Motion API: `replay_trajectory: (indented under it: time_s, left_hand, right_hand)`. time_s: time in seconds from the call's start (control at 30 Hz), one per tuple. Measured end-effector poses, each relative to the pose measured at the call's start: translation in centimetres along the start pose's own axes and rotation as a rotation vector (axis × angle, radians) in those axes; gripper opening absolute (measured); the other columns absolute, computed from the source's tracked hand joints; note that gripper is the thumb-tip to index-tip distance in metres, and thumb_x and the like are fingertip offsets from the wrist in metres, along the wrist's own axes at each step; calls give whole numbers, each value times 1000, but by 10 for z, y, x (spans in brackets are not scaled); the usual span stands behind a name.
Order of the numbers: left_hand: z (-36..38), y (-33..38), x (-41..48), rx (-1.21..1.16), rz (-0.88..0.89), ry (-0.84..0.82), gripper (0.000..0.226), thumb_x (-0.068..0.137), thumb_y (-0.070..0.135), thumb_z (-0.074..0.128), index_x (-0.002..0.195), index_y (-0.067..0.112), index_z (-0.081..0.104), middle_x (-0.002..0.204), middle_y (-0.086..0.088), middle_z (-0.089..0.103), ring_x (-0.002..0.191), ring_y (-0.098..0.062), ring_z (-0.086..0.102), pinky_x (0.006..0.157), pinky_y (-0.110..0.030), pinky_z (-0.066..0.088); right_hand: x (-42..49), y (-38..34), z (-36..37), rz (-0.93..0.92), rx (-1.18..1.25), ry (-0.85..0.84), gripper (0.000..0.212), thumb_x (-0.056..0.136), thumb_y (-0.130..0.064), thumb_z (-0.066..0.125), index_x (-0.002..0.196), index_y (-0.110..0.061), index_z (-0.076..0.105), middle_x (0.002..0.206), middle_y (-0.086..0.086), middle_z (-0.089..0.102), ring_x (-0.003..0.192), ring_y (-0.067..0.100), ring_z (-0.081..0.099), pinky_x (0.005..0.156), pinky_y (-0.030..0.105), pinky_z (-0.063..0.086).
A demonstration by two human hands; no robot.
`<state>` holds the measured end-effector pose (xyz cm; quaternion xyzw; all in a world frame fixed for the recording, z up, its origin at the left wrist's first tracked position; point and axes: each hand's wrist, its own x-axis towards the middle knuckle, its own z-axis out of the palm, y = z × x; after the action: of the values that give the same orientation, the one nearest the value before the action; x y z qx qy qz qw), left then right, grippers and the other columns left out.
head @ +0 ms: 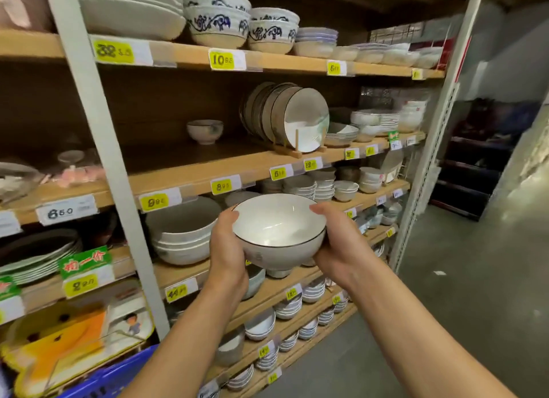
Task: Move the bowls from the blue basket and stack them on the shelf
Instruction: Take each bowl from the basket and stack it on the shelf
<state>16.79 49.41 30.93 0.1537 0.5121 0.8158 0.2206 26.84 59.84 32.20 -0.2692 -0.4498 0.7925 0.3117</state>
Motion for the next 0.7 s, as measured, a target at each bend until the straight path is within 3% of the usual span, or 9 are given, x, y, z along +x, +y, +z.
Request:
replay_trajectory:
  time_s: [0.27, 0.37, 0.47, 0.7]
  left_hand:
    - [45, -5, 53, 13, 11, 31, 29, 97, 25, 39, 87, 20, 66, 66, 10, 73, 65, -9, 69, 57, -26, 48]
    - [48, -5, 86, 11, -10, 62, 25, 95, 29, 42, 85, 22, 64, 63, 9, 72, 74, -17, 64, 59, -27, 47]
    - [49, -4, 122, 19, -27, 78, 24, 92, 35, 44, 88, 22, 65, 77, 0, 74, 85, -25, 63, 69, -34, 48]
    - [53, 11, 211, 42, 50, 128, 24, 91, 36, 44, 89, 27, 66, 71, 6, 72, 85, -18, 64, 63, -29, 50]
  right_hand:
    - [65, -28, -11, 25, 37, -32, 27, 92, -17, 51, 115, -10, 62, 107, 12, 73, 101, 31, 67, 76, 39, 56]
    - [97, -32, -3, 31, 57, -65, 25, 93, -15, 49, 113, -10, 64, 106, 12, 74, 103, 30, 66, 83, 41, 55]
    - [133, -36, 10, 22, 37, -91, 28, 94, -15, 48, 118, -10, 61, 111, 13, 72, 106, 31, 65, 91, 44, 52]
    - [219, -50, 52, 26, 8, -161, 33, 92, -15, 49, 122, -13, 60, 116, 14, 69, 108, 34, 63, 88, 45, 55]
